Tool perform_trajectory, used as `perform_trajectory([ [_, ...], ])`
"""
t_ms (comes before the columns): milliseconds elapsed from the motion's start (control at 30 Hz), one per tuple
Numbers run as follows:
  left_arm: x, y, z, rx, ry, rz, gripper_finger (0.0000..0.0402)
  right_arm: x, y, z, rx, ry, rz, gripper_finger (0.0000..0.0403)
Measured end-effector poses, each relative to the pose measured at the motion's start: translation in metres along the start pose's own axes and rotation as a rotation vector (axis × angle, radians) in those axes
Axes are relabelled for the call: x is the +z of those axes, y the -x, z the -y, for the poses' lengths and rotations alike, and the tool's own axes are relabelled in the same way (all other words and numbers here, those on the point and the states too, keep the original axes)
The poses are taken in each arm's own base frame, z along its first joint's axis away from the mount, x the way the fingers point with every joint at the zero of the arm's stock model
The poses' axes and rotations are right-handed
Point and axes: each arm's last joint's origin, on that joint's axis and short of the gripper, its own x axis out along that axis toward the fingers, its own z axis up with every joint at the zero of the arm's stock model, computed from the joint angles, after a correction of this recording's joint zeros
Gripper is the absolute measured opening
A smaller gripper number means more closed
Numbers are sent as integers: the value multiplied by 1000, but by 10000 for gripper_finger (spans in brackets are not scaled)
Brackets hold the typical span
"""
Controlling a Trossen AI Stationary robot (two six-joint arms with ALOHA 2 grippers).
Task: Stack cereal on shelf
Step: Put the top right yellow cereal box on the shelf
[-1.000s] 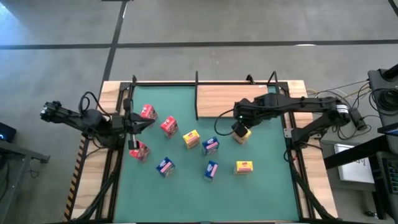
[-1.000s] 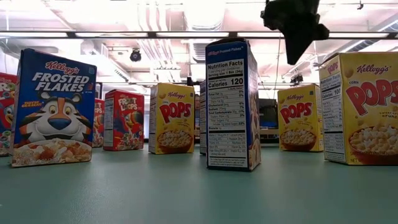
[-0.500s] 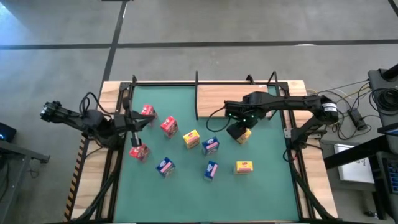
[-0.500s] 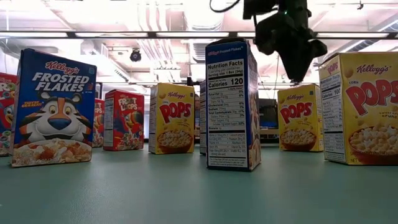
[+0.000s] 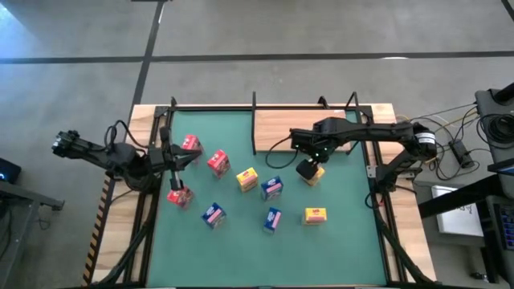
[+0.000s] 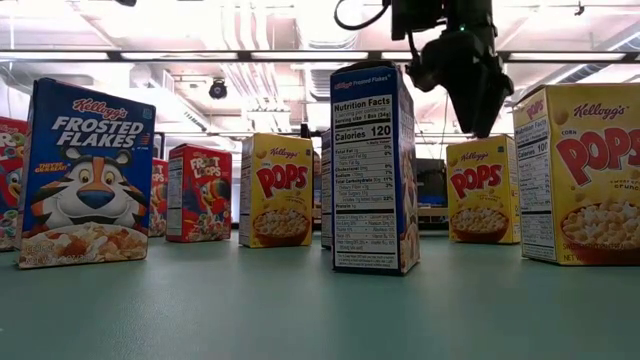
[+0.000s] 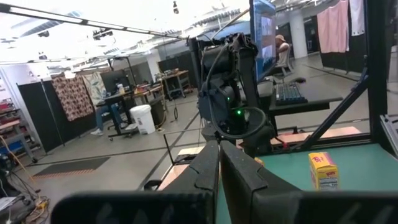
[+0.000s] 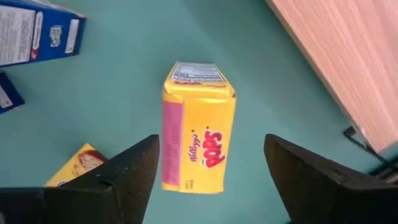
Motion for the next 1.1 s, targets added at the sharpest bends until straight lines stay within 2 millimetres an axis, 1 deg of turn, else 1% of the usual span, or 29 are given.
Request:
perform_trajectory([
  [300,-1,0,0,-3,17,-9,0,-2,-22,2,-9,4,-14,266],
  [400,-1,0,0,-3,16,-10,0,-2,-24,1,-5,4,-7,258],
  [500,-1,0,0,-3,16,-10,0,-2,-25,1,-3,5,-4,239],
  [867,-1,0,0,-3,15,-10,0,0,-22,0,4,5,6,136],
  [1000,-1,0,0,-3,3,-10,0,0,-17,-1,27,25,9,116],
  [1100,-1,0,0,-3,-1,-10,0,2,-10,-2,40,42,34,111],
])
